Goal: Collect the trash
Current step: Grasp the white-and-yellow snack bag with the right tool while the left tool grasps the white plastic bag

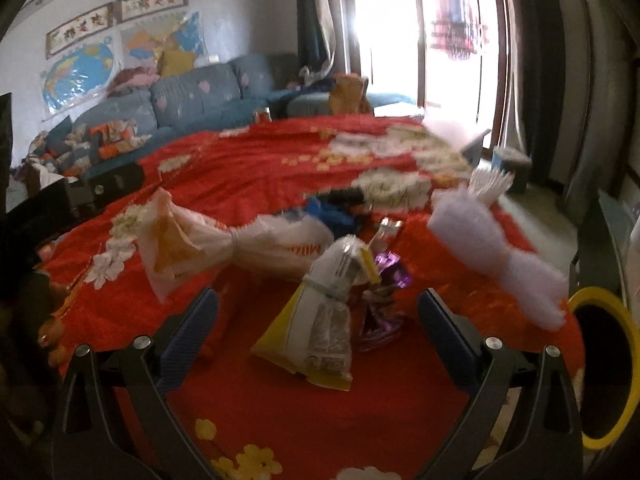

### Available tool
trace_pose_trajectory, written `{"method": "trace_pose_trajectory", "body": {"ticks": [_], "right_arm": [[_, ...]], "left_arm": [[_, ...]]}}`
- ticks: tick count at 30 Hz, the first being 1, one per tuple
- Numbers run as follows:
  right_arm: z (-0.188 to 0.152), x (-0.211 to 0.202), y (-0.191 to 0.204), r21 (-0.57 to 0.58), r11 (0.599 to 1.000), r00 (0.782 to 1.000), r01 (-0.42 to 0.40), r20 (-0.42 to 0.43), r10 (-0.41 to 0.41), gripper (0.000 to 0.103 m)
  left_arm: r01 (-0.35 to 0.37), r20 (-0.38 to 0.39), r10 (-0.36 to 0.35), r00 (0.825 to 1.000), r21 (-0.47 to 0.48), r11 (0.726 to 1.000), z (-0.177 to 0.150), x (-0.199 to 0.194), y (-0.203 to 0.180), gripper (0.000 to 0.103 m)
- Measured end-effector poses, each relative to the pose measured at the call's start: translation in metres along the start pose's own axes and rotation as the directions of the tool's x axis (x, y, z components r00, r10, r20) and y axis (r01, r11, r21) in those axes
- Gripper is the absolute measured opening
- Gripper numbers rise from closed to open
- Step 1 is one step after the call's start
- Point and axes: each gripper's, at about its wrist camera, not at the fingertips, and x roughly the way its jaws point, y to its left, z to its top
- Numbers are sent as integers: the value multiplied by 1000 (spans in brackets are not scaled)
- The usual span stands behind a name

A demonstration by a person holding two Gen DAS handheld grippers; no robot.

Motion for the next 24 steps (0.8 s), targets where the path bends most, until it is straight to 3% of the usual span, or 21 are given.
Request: {"method": "trace_pose_trajectory", "body": {"ticks": [4,11,13,16,21,24], "right_arm": [[-3,20,-3,16,1000,998,-22,-66,23,72],[-11,42,-9,58,997,990,-51,-128,58,55],[-12,40,-9,58,996,989,-74,-121,80,47],[-14,37,-9,59,994,990,-86,-109,92,45],[-15,31,-16,88,989,989,-116,-82,124,44],[-14,22,-17,92,987,988,-134,-60,140,44]], "left_arm": [[49,-62,-50,997,-26,998,-5,15,4,92],[127,-116,-131,985,-43,991,-14,32,4,90],[138,-133,-143,981,-48,989,-16,37,3,84],[185,-163,-196,967,-75,980,-21,43,4,72],[215,-181,-223,958,-64,975,-23,41,-1,42],[224,-183,-230,956,-53,973,-20,40,-4,35]]}}
